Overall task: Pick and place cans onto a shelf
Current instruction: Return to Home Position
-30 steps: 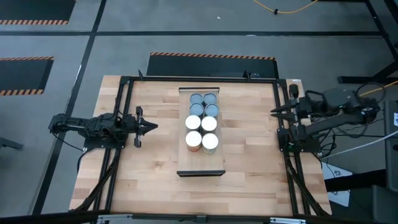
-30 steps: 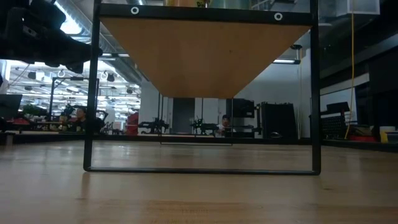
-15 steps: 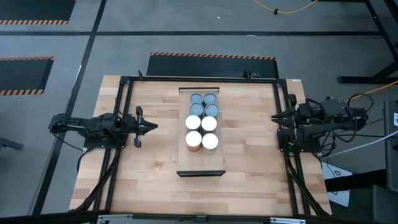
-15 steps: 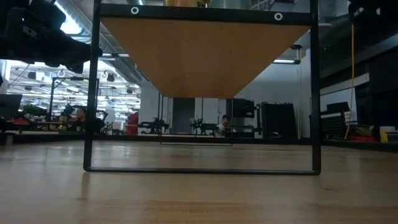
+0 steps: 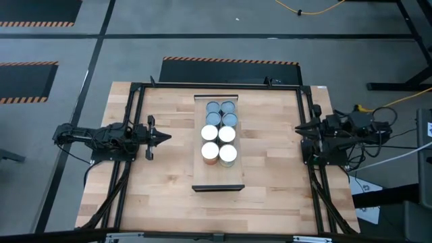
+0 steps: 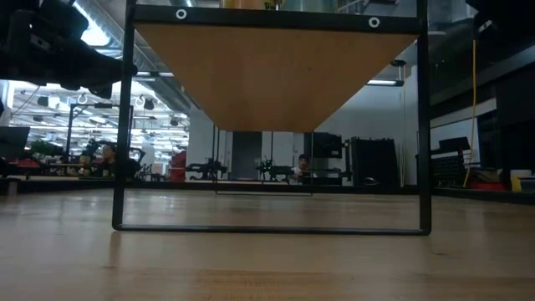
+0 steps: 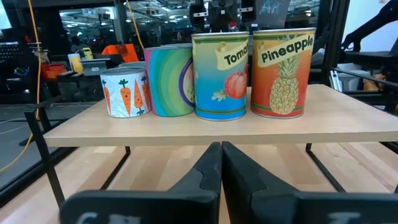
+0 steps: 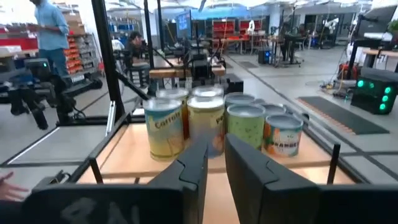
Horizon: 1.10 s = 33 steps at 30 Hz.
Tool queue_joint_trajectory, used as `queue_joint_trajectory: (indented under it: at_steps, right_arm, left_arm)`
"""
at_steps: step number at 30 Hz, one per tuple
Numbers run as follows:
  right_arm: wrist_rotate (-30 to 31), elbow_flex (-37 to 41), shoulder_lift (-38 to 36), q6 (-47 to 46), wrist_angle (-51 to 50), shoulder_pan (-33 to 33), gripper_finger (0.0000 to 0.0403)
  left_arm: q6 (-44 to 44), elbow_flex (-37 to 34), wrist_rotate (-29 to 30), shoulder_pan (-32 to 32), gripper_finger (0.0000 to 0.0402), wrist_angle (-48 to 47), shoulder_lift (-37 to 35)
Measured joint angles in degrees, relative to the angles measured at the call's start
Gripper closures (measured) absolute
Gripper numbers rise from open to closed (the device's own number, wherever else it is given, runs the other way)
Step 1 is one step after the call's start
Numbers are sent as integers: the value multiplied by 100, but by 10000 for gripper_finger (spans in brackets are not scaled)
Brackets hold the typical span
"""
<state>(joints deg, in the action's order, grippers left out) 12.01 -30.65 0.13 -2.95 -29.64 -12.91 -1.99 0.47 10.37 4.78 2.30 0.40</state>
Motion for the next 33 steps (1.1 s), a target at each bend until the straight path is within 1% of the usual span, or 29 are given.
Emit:
queue_joint_trajectory:
  at_steps: [17,33]
  right_arm:
    - [46,1496,-3,-77,1921,0,342]
    - [48,2539,-3,-107,3150,-2,342]
  left_arm:
    - [1,0,0,1,370,7,0]
    - [4,0,2,1,390,7,0]
